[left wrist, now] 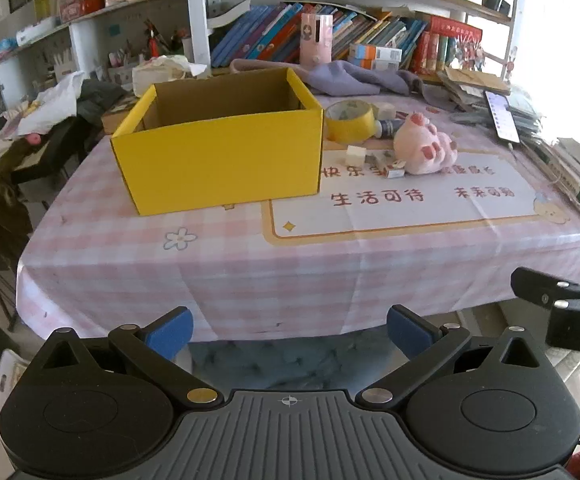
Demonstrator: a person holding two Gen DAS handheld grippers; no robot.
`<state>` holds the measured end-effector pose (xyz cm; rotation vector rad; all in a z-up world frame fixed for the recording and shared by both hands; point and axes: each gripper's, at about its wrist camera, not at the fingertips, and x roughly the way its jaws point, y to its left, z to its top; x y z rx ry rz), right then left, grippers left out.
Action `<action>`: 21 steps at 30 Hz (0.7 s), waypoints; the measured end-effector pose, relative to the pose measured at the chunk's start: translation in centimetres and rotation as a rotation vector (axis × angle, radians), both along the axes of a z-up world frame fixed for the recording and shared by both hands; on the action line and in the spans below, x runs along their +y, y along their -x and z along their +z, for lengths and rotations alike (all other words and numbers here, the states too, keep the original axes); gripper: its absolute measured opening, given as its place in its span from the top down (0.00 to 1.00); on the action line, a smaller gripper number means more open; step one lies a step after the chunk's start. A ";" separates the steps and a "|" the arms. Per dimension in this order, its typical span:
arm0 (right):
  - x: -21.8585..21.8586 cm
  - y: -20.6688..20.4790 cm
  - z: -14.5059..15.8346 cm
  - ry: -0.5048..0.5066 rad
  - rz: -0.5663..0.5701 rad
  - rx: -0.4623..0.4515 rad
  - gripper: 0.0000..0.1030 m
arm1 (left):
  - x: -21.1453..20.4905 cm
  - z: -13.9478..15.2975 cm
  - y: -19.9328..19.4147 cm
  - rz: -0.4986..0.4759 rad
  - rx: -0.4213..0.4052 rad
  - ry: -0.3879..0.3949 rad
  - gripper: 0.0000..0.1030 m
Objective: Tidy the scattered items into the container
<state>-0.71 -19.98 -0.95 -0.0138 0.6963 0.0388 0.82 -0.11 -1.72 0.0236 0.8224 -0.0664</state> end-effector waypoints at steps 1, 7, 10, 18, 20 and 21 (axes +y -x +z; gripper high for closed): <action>0.1 -0.1 -0.1 -0.001 -0.002 0.005 0.00 | 0.1 0.0 0.0 0.001 0.003 0.002 0.00; 0.7 -0.2 -0.3 0.008 0.013 0.012 0.00 | 0.3 -0.3 -0.1 -0.005 0.008 0.005 0.00; 0.7 -0.2 -0.4 0.011 0.013 0.020 0.00 | 0.3 -0.4 -0.2 -0.004 0.015 0.009 0.00; 0.3 -0.3 -0.7 0.011 -0.006 0.034 0.00 | -0.5 -0.6 -0.6 -0.040 0.022 0.008 0.00; 0.2 -0.4 -0.7 0.007 -0.010 0.037 0.00 | -0.5 -0.6 -0.7 -0.042 0.023 0.007 0.00; 0.1 -0.5 -0.7 0.006 -0.011 0.038 0.00 | -0.6 -0.6 -0.7 -0.042 0.023 0.007 0.00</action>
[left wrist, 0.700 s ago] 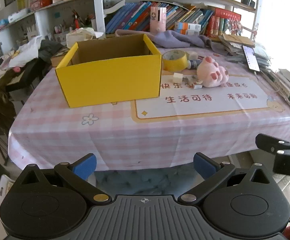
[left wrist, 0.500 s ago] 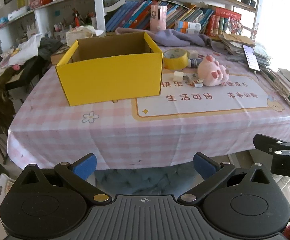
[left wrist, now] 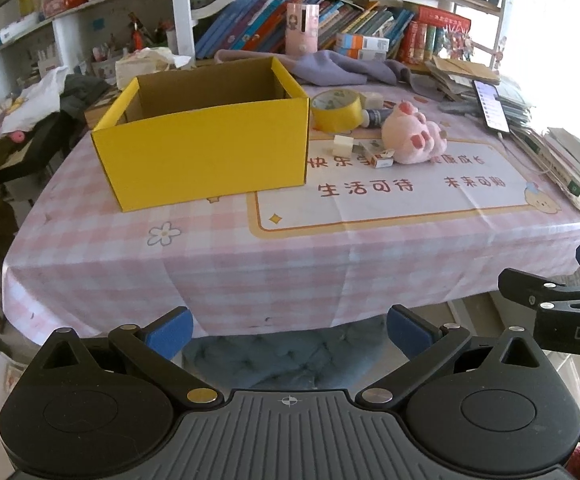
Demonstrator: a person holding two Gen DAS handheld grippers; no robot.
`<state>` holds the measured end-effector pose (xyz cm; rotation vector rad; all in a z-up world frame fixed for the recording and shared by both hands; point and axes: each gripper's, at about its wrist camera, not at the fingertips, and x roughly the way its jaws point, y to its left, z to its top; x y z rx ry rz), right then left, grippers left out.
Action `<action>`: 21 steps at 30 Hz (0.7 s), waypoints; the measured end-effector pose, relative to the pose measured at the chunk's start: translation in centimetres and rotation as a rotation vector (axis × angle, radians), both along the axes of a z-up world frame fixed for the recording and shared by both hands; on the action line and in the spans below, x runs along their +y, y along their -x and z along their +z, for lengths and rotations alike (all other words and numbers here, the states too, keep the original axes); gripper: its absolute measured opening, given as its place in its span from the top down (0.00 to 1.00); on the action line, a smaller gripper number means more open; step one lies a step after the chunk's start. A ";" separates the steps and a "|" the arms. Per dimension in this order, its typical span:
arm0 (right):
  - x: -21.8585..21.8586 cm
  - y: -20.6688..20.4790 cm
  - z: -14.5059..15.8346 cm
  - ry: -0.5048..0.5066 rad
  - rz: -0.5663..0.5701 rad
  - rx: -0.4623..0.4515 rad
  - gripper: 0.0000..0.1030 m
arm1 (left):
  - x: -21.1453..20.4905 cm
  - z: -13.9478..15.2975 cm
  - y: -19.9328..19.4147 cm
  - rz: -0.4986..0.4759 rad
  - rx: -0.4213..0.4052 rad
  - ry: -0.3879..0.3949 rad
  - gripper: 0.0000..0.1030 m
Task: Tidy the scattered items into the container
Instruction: 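Move both tools toward the scattered items beside the yellow box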
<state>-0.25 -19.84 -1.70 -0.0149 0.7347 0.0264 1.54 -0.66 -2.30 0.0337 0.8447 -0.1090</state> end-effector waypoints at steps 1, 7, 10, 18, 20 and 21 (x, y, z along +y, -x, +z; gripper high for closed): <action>0.0 -0.1 0.0 0.000 0.000 0.002 0.00 | 0.0 0.0 0.0 0.001 0.000 0.002 0.00; 0.0 -0.6 -0.1 0.007 0.005 0.003 0.00 | -0.3 -0.1 -0.9 -0.013 0.014 0.019 0.00; -0.4 -1.1 -0.2 0.004 -0.008 0.007 0.00 | -0.8 -0.3 -1.4 -0.032 0.022 0.019 0.00; -0.8 -2.7 -0.5 0.006 -0.005 0.022 0.00 | -1.1 -0.4 -2.9 -0.029 0.021 0.019 0.00; -1.0 -3.1 -0.6 0.010 -0.005 0.027 0.00 | -1.5 -0.5 -3.3 -0.040 0.023 0.022 0.00; -1.2 -3.2 -0.7 0.011 -0.009 0.029 0.00 | -1.7 -0.5 -3.6 -0.049 0.024 0.021 0.00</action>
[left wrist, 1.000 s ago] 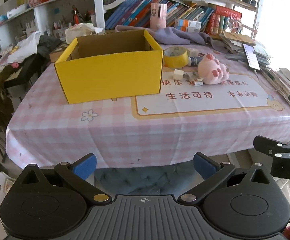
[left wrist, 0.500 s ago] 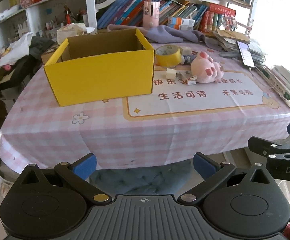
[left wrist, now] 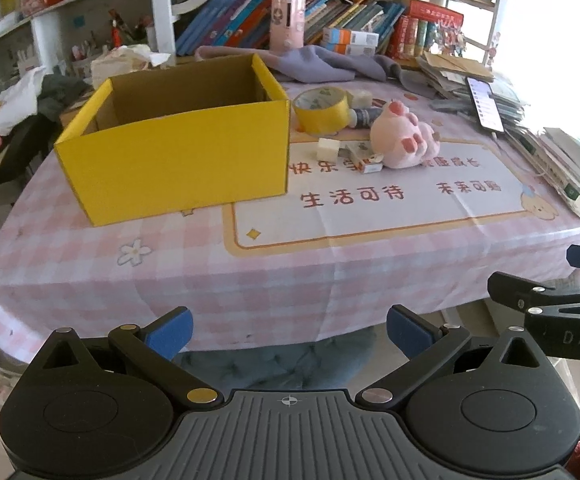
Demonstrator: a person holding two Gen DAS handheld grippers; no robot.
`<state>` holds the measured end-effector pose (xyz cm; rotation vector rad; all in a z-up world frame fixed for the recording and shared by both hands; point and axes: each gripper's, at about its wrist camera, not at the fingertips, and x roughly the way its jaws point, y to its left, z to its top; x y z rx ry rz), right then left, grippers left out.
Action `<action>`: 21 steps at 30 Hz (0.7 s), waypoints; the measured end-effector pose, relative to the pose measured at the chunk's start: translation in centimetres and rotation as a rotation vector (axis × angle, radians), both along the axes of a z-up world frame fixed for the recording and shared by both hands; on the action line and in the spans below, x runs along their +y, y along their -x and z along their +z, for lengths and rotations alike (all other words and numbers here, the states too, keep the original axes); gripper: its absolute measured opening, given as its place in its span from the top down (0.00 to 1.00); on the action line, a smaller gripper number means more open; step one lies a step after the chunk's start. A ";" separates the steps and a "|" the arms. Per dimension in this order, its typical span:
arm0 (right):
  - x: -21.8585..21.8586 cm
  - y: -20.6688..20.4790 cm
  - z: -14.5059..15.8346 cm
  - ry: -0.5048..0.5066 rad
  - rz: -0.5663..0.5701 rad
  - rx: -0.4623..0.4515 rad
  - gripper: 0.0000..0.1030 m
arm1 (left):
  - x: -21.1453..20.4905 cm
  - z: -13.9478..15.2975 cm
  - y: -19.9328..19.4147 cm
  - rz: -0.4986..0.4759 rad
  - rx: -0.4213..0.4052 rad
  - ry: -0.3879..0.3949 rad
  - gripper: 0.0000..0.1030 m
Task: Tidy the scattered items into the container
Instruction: 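Move both tools toward the scattered items beside the yellow box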
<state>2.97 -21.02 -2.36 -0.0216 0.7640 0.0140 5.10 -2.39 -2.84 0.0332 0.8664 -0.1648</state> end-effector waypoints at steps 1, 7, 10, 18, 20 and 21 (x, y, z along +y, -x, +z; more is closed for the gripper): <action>-0.2 -0.1 0.0 0.000 -0.005 0.001 0.00 | -0.3 0.0 -0.2 -0.010 -0.001 -0.003 0.00; -1.5 -1.1 -0.2 -0.008 -0.038 -0.005 0.00 | -1.8 0.0 -1.5 -0.067 -0.018 -0.018 0.00; -1.7 -1.9 -0.3 -0.006 -0.034 -0.011 0.00 | -2.1 -0.1 -2.3 -0.071 -0.024 -0.014 0.00; -2.8 -5.0 -0.1 -0.003 -0.021 -0.032 0.00 | -3.9 0.1 -5.0 -0.112 -0.062 -0.018 0.00; -3.3 -5.9 0.2 -0.001 -0.025 -0.035 0.00 | -4.6 0.4 -6.0 -0.131 -0.068 -0.021 0.00; -3.7 -6.4 0.3 -0.008 -0.025 -0.035 0.00 | -4.9 0.6 -6.5 -0.140 -0.070 -0.022 0.00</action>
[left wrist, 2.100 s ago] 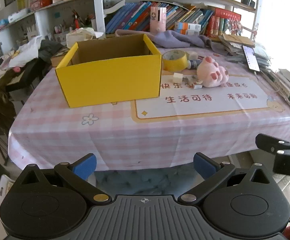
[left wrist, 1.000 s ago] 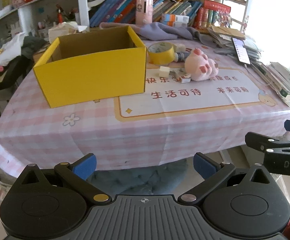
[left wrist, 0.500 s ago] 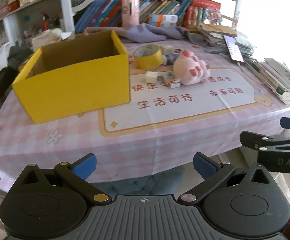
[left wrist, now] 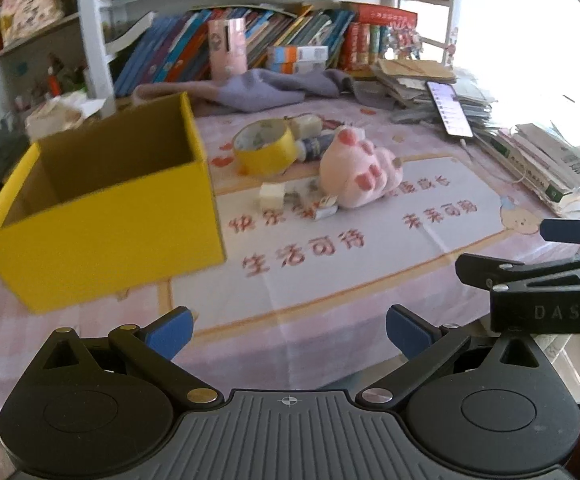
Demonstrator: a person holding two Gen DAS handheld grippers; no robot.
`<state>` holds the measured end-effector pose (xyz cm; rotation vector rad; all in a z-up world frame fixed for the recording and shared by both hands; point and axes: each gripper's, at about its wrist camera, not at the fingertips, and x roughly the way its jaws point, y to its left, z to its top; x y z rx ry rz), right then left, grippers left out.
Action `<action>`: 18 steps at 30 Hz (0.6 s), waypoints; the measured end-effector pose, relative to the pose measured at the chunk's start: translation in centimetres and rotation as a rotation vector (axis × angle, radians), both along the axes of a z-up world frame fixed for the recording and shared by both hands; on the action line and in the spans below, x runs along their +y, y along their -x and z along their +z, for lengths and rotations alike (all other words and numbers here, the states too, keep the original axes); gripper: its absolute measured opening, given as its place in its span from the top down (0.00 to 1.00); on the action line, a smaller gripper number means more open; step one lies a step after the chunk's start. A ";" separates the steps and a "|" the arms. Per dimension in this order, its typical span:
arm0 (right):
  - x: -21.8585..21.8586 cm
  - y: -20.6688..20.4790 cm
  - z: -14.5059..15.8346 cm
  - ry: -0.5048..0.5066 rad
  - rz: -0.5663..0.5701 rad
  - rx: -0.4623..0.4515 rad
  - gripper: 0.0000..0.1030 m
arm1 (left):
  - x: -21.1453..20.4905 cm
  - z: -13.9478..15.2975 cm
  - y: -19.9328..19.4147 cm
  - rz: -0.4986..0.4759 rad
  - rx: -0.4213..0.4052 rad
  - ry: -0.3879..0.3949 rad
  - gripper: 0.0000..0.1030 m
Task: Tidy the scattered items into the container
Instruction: 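Move both tools toward the scattered items beside the yellow box, then grasp the pink plush paw with the right tool while the left tool grasps the card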
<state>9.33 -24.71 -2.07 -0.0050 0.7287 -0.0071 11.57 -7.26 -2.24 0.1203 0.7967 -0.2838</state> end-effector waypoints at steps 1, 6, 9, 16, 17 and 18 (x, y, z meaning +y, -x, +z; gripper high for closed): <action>-0.4 -0.5 0.2 -0.010 0.003 -0.001 0.01 | -0.3 0.2 -0.5 -0.008 0.000 0.000 0.00; -2.3 -3.2 1.3 -0.057 0.046 -0.037 0.01 | -2.5 0.2 -2.7 -0.047 0.026 -0.012 0.00; -3.1 -4.9 1.8 -0.063 0.082 -0.049 0.01 | -3.8 0.5 -4.1 -0.058 0.023 -0.022 0.00; -4.8 -9.7 1.3 -0.075 0.163 -0.007 0.01 | -5.8 0.3 -7.2 -0.025 0.067 -0.015 0.00; -5.0 -10.5 1.1 -0.078 0.179 0.004 0.01 | -6.0 0.2 -7.6 -0.019 0.075 -0.009 0.00; -5.2 -11.2 0.8 -0.081 0.196 0.016 0.01 | -6.2 0.0 -8.0 -0.012 0.085 -0.002 0.00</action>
